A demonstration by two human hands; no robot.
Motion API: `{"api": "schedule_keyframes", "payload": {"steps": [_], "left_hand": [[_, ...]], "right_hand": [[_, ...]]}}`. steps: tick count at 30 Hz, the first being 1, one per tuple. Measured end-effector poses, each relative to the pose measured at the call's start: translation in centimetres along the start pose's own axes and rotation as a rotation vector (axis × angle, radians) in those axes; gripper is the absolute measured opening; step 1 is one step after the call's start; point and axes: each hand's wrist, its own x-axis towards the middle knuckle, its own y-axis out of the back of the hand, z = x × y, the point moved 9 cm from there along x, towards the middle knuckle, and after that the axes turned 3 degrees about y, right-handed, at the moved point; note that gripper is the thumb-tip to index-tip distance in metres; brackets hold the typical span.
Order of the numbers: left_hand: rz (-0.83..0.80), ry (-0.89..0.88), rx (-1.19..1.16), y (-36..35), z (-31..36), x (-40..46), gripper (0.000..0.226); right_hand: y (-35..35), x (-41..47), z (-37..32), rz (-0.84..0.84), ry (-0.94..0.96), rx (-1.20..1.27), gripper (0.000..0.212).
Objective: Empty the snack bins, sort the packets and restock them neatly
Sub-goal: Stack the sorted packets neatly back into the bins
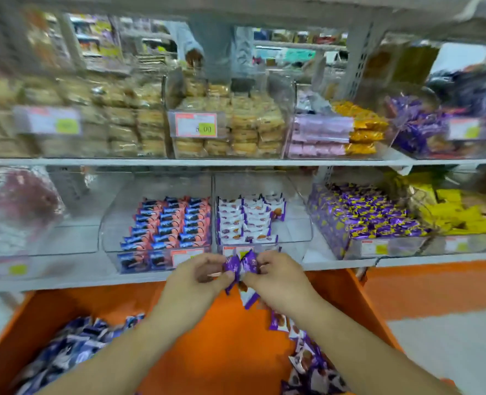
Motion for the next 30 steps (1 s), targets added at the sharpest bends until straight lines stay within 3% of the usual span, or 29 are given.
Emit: {"api": "schedule_keyframes", "payload": {"steps": [6, 13, 16, 20, 24, 30], "left_hand": [[-0.035, -0.107, 0.086, 3.2, 3.1, -2.5, 0.026], [-0.079, 0.025, -0.162, 3.8, 2.1, -1.0, 0.033], [-0.055, -0.027, -0.133, 4.1, 2.9, -0.2, 0.028], [-0.065, -0.057, -0.103, 5.0, 2.9, 1.3, 0.037], [-0.03, -0.045, -0.191, 6.0, 1.8, 2.6, 0.023], [0.01, -0.04, -0.22, 7.5, 1.2, 4.3, 0.024]], "right_hand": [[-1.5, -2.0, -2.1, 0.005, 0.022, 0.435, 0.01], [-1.6, -0.8, -4.0, -0.038, -0.01, 0.609, 0.02], [-1.8, 0.3, -4.3, -0.053, -0.009, 0.633, 0.039], [-1.6, 1.7, -4.6, -0.028, 0.015, 0.63, 0.048], [-1.8, 3.2, -4.5, -0.057, 0.043, 0.561, 0.039], [-3.3, 5.2, -5.2, -0.147, 0.027, 0.778, 0.036]]}}
